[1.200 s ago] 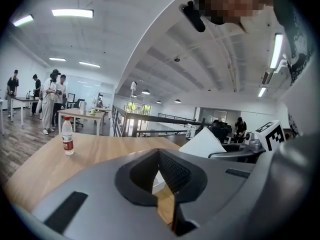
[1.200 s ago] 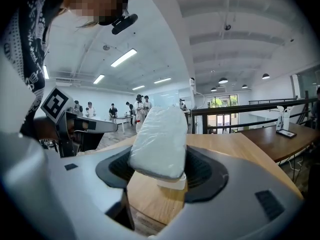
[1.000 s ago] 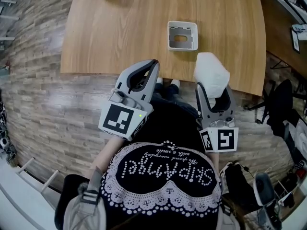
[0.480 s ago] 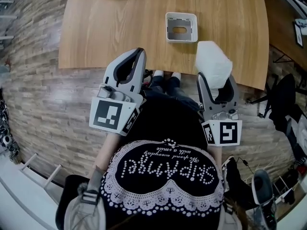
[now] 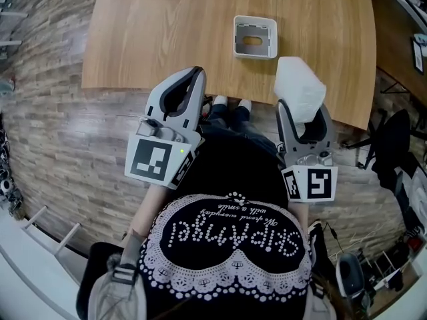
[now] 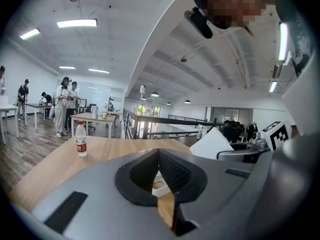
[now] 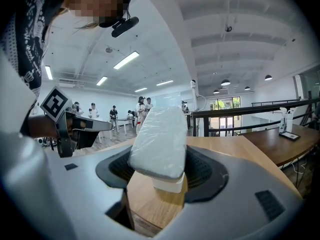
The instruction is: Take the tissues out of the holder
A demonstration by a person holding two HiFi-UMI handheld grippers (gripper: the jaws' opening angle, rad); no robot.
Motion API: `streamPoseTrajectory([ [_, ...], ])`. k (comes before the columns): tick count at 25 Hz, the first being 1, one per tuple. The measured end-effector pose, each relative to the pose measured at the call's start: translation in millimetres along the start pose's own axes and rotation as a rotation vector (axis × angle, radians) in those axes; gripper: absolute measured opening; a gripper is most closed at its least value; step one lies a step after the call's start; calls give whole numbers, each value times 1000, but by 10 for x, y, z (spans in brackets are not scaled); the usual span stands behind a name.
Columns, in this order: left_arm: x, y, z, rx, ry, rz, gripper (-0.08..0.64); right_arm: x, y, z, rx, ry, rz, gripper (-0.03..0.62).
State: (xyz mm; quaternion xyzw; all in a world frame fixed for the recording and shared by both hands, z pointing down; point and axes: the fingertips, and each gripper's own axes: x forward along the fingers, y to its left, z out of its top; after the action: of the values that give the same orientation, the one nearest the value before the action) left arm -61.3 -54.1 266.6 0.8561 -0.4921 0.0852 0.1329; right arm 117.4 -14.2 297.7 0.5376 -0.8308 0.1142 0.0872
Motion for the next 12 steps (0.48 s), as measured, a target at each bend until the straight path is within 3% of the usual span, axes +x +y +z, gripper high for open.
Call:
streamPoseTrajectory([
  [12, -71, 31, -3, 0, -7, 9, 6, 12, 107, 8, -3, -3, 27, 284],
])
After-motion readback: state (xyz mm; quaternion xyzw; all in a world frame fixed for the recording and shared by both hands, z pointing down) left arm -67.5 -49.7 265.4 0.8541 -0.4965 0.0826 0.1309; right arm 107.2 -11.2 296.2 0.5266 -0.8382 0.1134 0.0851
